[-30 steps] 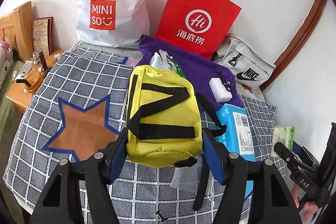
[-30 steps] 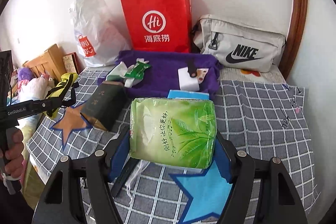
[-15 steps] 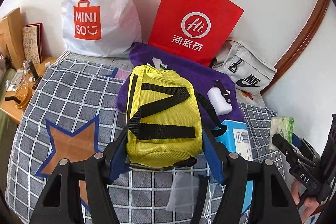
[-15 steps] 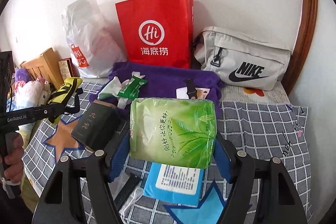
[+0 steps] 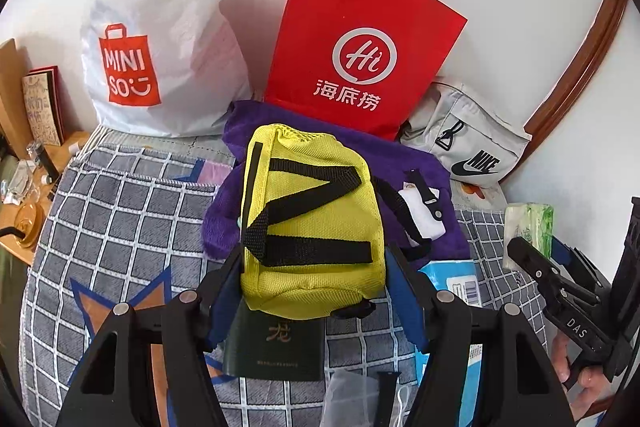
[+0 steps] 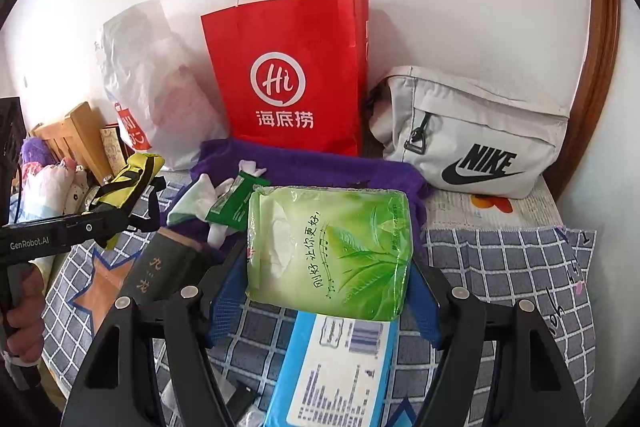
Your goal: Organize soft objects
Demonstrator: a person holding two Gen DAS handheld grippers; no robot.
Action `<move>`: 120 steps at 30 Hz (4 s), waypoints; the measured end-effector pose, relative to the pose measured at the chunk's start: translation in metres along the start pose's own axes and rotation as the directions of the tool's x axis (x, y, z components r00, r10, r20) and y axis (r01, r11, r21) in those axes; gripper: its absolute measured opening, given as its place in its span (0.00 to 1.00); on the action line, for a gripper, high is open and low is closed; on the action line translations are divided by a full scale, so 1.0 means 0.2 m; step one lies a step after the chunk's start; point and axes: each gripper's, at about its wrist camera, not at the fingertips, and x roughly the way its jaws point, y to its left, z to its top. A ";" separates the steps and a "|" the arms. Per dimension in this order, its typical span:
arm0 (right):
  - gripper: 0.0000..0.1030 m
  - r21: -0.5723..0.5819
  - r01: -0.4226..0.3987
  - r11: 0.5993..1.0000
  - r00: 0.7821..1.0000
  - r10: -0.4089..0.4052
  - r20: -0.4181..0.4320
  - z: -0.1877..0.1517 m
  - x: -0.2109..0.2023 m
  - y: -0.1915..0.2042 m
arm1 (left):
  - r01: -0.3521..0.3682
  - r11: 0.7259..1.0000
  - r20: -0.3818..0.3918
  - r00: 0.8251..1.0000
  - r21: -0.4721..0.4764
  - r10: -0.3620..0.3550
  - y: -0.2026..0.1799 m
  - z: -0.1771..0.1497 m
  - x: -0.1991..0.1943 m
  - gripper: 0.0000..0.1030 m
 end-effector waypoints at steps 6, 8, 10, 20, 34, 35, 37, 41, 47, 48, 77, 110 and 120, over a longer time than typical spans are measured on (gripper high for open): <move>0.69 0.018 -0.005 1.000 1.000 0.005 0.010 0.08 0.08 -0.02 | -0.006 1.000 -0.002 1.000 0.004 0.006 0.00 0.06 0.05 0.63; 0.69 0.029 -0.013 0.999 1.000 0.013 0.016 0.11 0.10 -0.02 | -0.005 1.000 -0.009 1.000 -0.001 0.005 0.00 0.09 0.08 0.63; 0.69 0.037 -0.018 0.999 1.000 0.017 0.025 0.14 0.12 -0.03 | -0.001 1.000 -0.011 1.000 -0.002 0.001 0.01 0.11 0.10 0.63; 0.70 0.059 -0.025 0.998 0.999 0.023 0.041 0.26 0.24 -0.07 | 0.002 1.000 0.003 1.000 -0.001 -0.002 0.02 0.20 0.18 0.63; 0.70 0.071 -0.070 0.995 0.995 0.074 -0.065 0.28 0.59 -0.11 | 0.033 0.999 -0.050 0.998 -0.034 -0.035 0.01 0.35 0.47 0.63; 0.70 0.064 -0.070 0.996 0.994 0.075 -0.081 0.28 0.61 -0.10 | 0.036 0.999 -0.061 0.997 -0.032 -0.038 0.01 0.37 0.50 0.63; 0.70 0.052 -0.072 0.996 0.992 0.077 -0.103 0.26 0.66 -0.10 | 0.022 0.999 -0.085 0.996 -0.029 -0.024 0.00 0.38 0.57 0.63; 0.70 0.028 -0.083 0.996 0.984 0.087 -0.155 0.21 0.75 -0.09 | -0.015 1.000 -0.105 0.994 -0.011 0.014 0.00 0.38 0.66 0.64; 0.70 -0.003 -0.034 0.999 0.975 0.033 -0.221 0.16 0.89 -0.07 | -0.020 1.000 -0.125 0.992 -0.022 0.017 0.04 0.38 0.74 0.64; 0.70 -0.010 -0.026 1.000 0.973 0.023 -0.228 0.16 0.90 -0.07 | -0.025 0.999 -0.131 0.991 -0.020 0.022 0.04 0.38 0.75 0.64; 0.82 0.082 -0.072 0.994 0.990 0.081 -0.116 0.25 0.64 -0.11 | -0.037 0.998 -0.136 0.990 -0.058 0.029 0.06 0.35 0.58 0.72; 0.34 0.041 -0.167 0.985 0.967 0.171 -0.188 -0.79 -0.08 0.37 | -0.032 0.990 -0.076 0.997 -0.138 0.021 0.23 -0.62 -0.17 0.70; 0.34 0.011 -0.130 0.991 0.961 0.129 -0.246 -0.90 0.07 0.46 | -0.007 0.985 -0.101 0.995 -0.172 -0.010 0.34 -0.78 -0.13 0.70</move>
